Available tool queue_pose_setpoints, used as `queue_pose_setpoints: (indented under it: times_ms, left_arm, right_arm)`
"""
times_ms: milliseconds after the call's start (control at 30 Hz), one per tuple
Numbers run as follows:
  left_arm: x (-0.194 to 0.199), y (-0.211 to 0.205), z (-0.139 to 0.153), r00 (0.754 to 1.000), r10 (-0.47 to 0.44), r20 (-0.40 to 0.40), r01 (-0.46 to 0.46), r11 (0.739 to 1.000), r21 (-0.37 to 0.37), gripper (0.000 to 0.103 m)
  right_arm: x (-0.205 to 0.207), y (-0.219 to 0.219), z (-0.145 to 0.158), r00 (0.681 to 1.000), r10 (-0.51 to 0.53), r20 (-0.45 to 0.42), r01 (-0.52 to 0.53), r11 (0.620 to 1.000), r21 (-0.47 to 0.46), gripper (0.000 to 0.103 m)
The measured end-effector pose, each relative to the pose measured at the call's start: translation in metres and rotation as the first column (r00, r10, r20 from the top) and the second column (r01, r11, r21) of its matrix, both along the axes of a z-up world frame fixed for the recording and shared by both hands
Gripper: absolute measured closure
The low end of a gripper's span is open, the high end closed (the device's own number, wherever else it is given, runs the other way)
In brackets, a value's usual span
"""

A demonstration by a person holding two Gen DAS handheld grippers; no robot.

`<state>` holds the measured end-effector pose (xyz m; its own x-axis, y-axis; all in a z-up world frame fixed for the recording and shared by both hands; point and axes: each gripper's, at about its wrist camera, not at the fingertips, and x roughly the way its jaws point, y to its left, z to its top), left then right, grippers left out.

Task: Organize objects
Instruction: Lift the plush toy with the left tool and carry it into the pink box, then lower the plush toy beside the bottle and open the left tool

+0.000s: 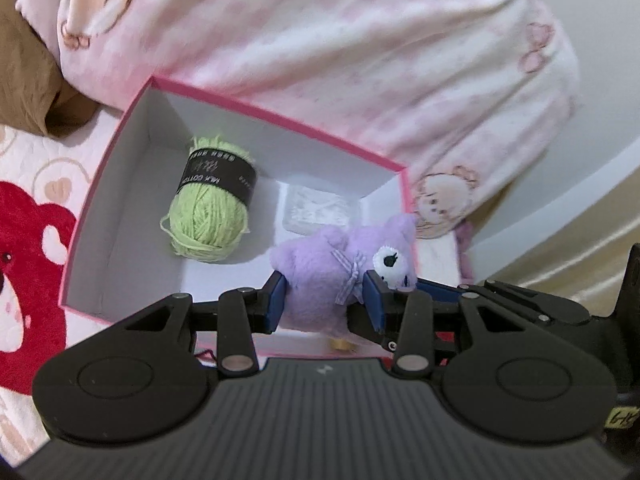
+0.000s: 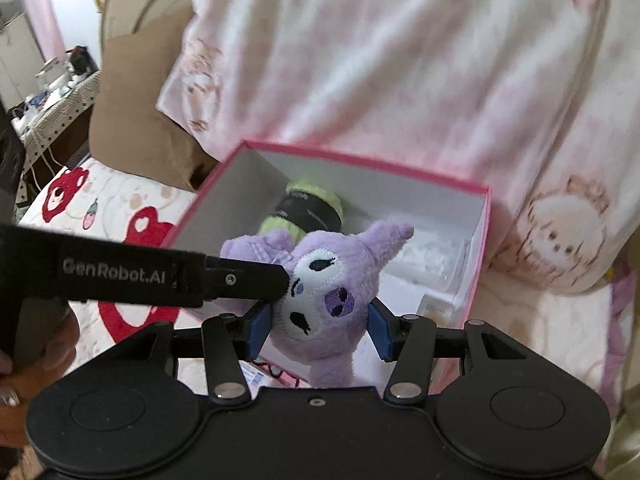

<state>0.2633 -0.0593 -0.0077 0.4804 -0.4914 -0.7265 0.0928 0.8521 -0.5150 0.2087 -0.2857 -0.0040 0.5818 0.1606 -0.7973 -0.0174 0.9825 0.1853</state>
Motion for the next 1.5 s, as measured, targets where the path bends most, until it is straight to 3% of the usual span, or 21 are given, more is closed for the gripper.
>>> queue_pose_setpoints:
  times_ms: [200,433,633,867,1033,1200,1500]
  left_arm:
    - [0.023,0.001,-0.043,0.997,0.012,-0.081,-0.014,1.000,-0.024,0.063]
    - [0.035,-0.005,-0.071,0.994,0.017,-0.107,-0.016,1.000,0.014,0.063]
    - [0.044,-0.014,-0.087,0.992,-0.001,-0.129,0.008,0.998,0.058,0.063]
    - [0.047,-0.019,-0.099,0.990,-0.003,-0.142,0.016,0.995,0.095,0.061]
    - [0.038,-0.024,-0.087,0.998,-0.014,-0.067,0.027,0.981,0.194,0.054]
    - [0.023,-0.020,-0.061,0.998,-0.055,-0.042,0.063,0.977,0.205,0.049]
    - [-0.017,-0.009,-0.009,0.991,-0.132,-0.013,0.131,0.961,0.245,0.049]
  right_arm:
    - [0.021,-0.008,-0.037,0.998,-0.004,-0.065,0.005,1.000,0.015,0.047]
    - [0.035,-0.003,-0.065,0.995,-0.010,-0.100,0.008,1.000,-0.015,0.047]
    - [0.043,0.008,-0.082,0.991,-0.024,-0.135,0.007,0.992,-0.126,0.048]
    - [0.051,0.013,-0.093,0.978,-0.074,-0.195,0.040,0.984,-0.176,0.048]
    - [0.042,0.010,-0.078,0.982,-0.065,-0.176,0.040,0.989,-0.144,0.047]
    - [0.016,0.002,-0.050,0.994,-0.044,-0.102,0.033,0.994,-0.105,0.042]
    - [-0.037,0.003,0.008,1.000,-0.005,0.009,0.006,0.998,-0.065,0.042]
